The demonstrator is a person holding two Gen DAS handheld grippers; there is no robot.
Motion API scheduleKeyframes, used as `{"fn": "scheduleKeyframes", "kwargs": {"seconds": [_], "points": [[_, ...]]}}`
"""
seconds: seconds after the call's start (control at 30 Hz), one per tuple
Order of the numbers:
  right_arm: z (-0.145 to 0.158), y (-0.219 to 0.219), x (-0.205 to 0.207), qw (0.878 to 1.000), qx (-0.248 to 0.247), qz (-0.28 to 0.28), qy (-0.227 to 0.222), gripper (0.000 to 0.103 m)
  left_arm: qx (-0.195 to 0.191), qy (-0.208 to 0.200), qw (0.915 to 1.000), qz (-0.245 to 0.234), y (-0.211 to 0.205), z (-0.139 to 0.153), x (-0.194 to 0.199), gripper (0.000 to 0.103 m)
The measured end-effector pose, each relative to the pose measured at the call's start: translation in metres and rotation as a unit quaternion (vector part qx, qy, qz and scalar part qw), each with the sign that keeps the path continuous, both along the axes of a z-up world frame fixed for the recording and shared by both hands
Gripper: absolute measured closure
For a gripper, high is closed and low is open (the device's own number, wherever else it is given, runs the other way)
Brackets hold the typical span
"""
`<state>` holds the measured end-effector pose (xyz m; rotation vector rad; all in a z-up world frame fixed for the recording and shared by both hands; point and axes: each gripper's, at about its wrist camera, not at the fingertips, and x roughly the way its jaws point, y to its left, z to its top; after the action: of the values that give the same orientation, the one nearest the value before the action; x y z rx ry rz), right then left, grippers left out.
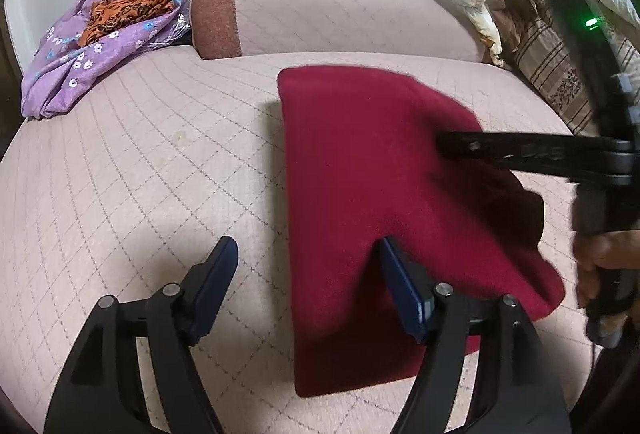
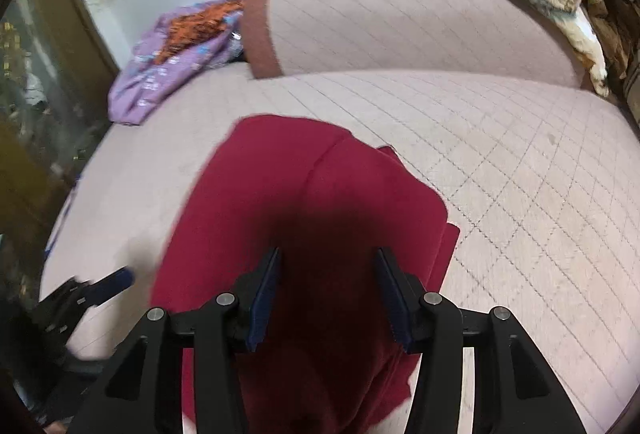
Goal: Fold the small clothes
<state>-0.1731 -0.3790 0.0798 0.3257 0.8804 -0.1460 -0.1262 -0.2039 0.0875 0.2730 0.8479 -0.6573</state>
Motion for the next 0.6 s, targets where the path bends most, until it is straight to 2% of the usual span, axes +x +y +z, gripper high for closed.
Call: {"fn": "scheduleKeyframes", "kwargs": {"seconds": [0.1, 0.23, 0.47, 0.53, 0.6], "points": [[-0.017, -0.009, 0.011, 1.000, 0.008, -0.011, 0.004, 0.051, -0.002, 0.001, 1.0000, -0.001, -0.001, -0.001, 0.001, 0.028], [-0.015, -0.009, 0.009, 1.000, 0.004, -0.007, 0.002, 0.050, 0.001, 0.003, 1.0000, 0.000, -0.001, -0.003, 0.000, 0.027], [0.009, 0.001, -0.025, 1.000, 0.015, 0.011, -0.004, 0.048, 0.002, 0.003, 1.0000, 0.003, 0.000, -0.003, -0.001, 0.027], [0.009, 0.007, -0.034, 1.000, 0.004, 0.017, -0.001, 0.048, 0.001, 0.004, 1.0000, 0.004, 0.000, -0.003, -0.001, 0.027], [0.001, 0.010, -0.041, 1.000, -0.014, 0.014, 0.020, 0.047, -0.001, 0.010, 0.9999, 0.004, 0.001, -0.004, 0.000, 0.025]]}}
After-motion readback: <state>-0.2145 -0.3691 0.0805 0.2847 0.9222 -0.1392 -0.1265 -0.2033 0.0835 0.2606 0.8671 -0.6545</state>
